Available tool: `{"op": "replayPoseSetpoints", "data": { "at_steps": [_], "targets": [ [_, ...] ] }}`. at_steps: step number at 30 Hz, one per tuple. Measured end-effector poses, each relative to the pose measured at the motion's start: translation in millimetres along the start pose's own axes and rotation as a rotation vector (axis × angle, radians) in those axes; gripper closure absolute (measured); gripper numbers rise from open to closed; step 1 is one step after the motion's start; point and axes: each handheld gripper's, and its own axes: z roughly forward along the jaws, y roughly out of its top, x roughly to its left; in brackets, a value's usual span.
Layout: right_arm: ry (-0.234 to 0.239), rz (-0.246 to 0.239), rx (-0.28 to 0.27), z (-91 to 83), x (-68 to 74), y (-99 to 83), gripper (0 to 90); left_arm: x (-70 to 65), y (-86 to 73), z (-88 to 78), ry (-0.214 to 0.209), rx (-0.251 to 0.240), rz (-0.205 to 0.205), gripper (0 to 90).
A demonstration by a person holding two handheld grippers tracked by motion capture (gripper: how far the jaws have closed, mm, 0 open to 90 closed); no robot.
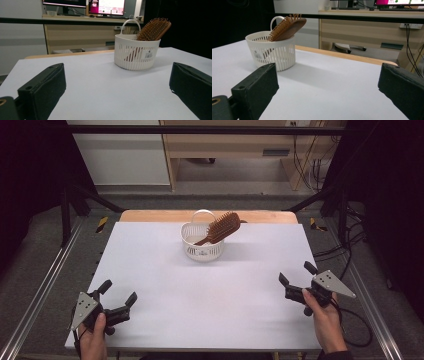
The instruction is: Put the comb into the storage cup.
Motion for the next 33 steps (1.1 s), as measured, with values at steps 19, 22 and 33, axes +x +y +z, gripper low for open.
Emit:
{"op": "replayPoseSetpoints", "data": {
  "at_steps": [19,22,33],
  "targets": [
    [0.073,0.019,0.000,0.9,19.8,-22.6,2.9,-3.1,1.1,-5.4,-0.014,-0.015,0.012,0.8],
    [0.085,0.022,-0.004,2.8,22.2,-24.1,2.8,-4.8,0.7,-5.9,-0.018,-0.013,0.014,0.8],
    [0.144,-0.008,0.018,19.3,40.7,-25.4,3.0,-10.6,-1.1,-3.7,-0.026,-0.005,0.013,0.6]
  ]
}}
